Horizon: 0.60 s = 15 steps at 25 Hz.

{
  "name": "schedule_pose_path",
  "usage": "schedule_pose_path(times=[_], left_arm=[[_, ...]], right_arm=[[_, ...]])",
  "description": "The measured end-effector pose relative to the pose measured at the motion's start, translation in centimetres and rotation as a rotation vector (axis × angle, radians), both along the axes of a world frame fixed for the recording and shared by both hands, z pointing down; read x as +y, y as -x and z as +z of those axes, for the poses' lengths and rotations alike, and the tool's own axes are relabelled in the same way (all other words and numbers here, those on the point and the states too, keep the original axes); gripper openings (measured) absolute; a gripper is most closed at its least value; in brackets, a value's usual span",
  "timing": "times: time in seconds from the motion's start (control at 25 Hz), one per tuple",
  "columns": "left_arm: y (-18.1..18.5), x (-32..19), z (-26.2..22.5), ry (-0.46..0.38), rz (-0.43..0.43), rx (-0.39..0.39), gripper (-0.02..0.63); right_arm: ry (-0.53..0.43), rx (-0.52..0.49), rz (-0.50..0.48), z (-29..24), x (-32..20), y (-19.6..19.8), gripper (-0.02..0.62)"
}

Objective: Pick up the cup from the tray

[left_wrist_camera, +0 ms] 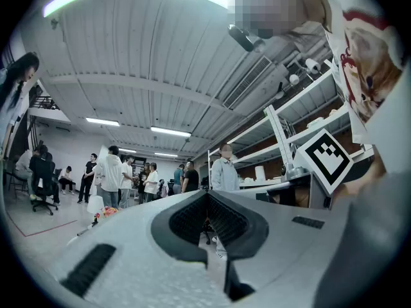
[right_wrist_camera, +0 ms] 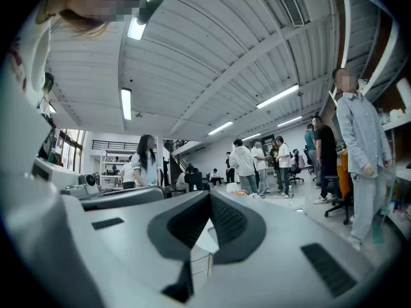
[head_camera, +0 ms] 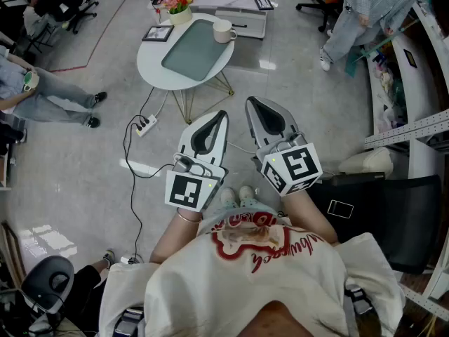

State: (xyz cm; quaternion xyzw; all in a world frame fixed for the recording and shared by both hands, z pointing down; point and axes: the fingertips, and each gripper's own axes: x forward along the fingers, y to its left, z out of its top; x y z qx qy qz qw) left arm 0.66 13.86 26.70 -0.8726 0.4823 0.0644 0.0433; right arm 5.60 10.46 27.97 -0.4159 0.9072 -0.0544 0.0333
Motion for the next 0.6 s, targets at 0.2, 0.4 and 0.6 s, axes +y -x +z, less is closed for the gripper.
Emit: schedule_pose_path(times=[0.2, 0.4, 0.6], left_arm=[[0.12, 0.09, -0.06, -0.010, 0.001, 0.004, 0.014], [-0.08, 0.04, 0.07, -0.010, 0.008, 0.004, 0.014], [-0.35, -0.59, -0.19, -0.010, 0.009, -0.004, 0.014]], right_arm=[[0.001, 0.005, 0.002, 0.30, 0.16, 0.25, 0.021], [0.000, 0.013, 0.001, 0.51, 0.22, 0.36, 0.021], [-0.031, 0.013, 0.007, -0.32, -0.43, 0.08, 0.021]])
